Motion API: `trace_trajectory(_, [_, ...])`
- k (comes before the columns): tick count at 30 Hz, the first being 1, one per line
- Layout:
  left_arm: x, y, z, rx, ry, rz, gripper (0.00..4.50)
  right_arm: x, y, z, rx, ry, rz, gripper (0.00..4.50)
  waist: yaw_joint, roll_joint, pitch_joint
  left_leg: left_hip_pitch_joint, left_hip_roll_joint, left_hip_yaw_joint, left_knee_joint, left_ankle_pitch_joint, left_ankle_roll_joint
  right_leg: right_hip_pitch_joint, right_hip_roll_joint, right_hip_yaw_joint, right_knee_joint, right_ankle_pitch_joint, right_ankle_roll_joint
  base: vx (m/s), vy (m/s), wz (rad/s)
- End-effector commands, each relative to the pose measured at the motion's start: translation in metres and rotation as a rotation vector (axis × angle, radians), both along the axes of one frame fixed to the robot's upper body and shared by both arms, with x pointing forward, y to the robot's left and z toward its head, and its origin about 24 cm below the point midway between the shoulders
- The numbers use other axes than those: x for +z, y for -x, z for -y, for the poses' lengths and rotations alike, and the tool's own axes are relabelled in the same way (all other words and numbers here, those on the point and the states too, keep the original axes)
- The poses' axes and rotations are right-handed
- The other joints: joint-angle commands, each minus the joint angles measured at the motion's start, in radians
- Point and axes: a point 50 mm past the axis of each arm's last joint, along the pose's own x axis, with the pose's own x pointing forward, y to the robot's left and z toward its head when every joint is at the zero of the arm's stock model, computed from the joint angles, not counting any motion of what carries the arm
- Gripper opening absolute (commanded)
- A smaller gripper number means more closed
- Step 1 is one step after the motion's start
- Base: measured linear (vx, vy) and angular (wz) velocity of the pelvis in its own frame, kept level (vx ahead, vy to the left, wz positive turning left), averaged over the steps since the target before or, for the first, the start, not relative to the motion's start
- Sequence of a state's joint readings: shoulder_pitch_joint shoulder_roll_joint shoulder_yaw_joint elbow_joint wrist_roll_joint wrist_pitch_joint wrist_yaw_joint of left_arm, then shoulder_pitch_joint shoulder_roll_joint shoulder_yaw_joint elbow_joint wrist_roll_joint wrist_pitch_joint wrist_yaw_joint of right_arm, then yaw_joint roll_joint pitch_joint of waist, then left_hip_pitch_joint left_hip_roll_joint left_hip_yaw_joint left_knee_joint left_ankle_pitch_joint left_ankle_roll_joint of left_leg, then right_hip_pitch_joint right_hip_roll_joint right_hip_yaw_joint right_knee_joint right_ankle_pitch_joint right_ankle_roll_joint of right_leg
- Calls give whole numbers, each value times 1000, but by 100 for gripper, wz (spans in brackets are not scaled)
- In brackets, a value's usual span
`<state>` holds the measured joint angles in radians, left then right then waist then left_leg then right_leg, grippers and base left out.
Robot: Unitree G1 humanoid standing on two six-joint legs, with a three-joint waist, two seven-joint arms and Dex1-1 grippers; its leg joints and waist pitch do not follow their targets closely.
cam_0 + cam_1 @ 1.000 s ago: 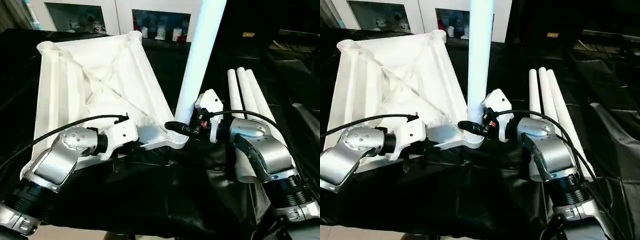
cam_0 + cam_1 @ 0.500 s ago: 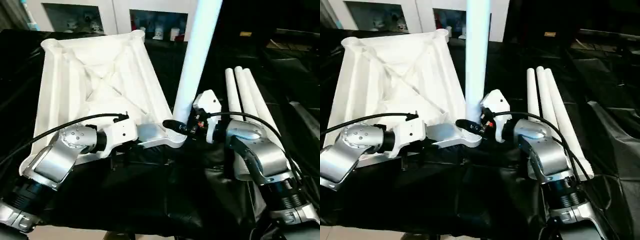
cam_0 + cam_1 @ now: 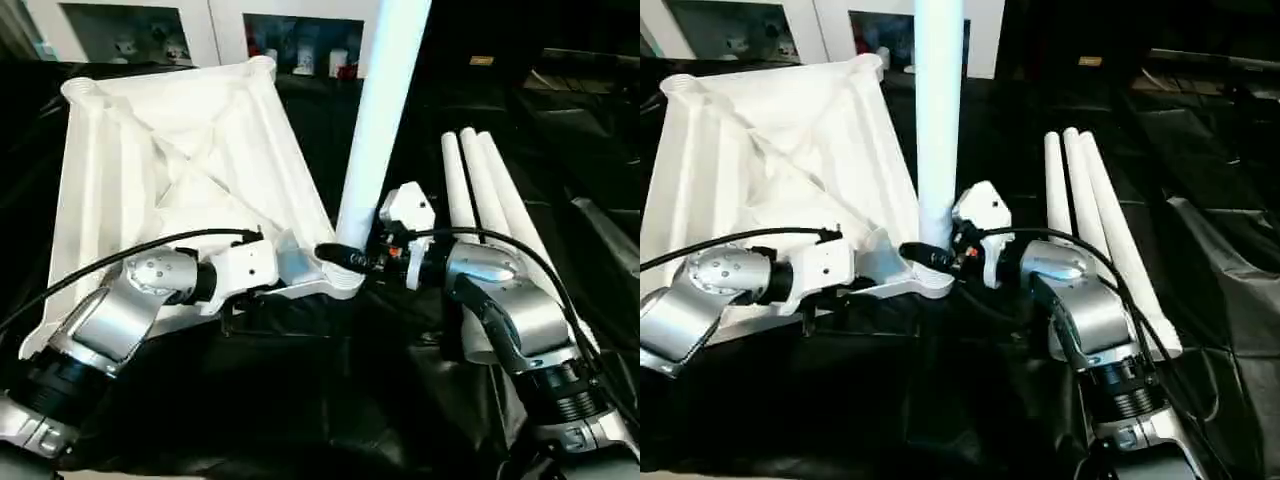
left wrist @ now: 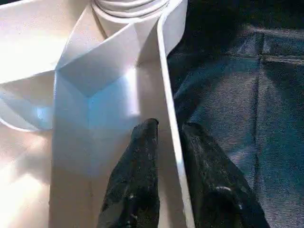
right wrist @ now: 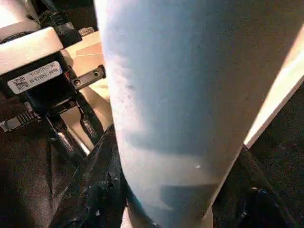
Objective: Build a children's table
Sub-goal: Insert table leg to table base
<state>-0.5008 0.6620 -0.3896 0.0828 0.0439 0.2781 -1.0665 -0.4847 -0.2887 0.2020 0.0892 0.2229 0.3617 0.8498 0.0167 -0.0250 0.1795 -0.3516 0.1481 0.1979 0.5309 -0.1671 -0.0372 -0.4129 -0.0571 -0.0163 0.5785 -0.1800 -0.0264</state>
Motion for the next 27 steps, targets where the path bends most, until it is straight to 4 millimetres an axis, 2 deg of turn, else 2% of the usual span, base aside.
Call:
trace_trajectory(1, [7, -5, -4, 18, -23, 31, 96, -53, 13, 3, -9, 122, -229, 186, 4, 17, -51, 9, 79, -35, -59, -262, 24, 31, -87, 54, -73, -311, -213, 0, 0, 0])
trace_trajectory(2, [7, -4, -5, 17, -24, 23, 96, -53, 13, 3, -9, 122, -229, 186, 4, 15, -49, 8, 80, -36, -61, -272, 19, 32, -87, 54, -73, -329, -210, 0, 0, 0])
trace_trajectory(4, [7, -4, -6, 16, -26, 19, 67, -53, 13, 3, -8, 122, -229, 186, 4, 15, -50, 9, 80, -37, -61, -276, 15, 32, -87, 54, -74, -339, -204, 0, 0, 0])
trace_trajectory(7, [7, -3, -8, 15, -21, 3, 57, -54, 13, 4, -6, 123, -230, 186, 3, 15, -50, 9, 80, -36, -60, -261, 17, 32, -86, 54, -71, -309, -209, 0, 0, 0])
trace_trajectory(8, [7, -2, -9, 15, -21, 2, 41, -54, 13, 4, -5, 123, -230, 186, 3, 15, -50, 9, 80, -35, -60, -259, 19, 32, -86, 54, -70, -302, -212, 0, 0, 0])
trace_trajectory(15, [12, -3, -13, 17, -16, -1, 2, -55, 13, 3, -1, 128, -231, 186, 3, 14, -51, 8, 79, -35, -59, -248, 21, 34, -86, 54, -69, -299, -212, 0, 0, 0])
trace_trajectory(21, [13, -3, -14, 5, -25, -2, 0, -56, 13, 3, 1, 129, -233, 186, -1, 16, -53, 6, 78, -33, -54, -204, 33, 38, -85, 52, -60, -205, -240, 0, 0, 0])
trace_trajectory(27, [10, 2, -12, -31, -30, -39, 0, -56, 13, 4, 0, 130, -233, 186, -3, 15, -51, 7, 79, -34, -56, -223, 28, 38, -85, 52, -63, -247, -235, 0, 0, 0])
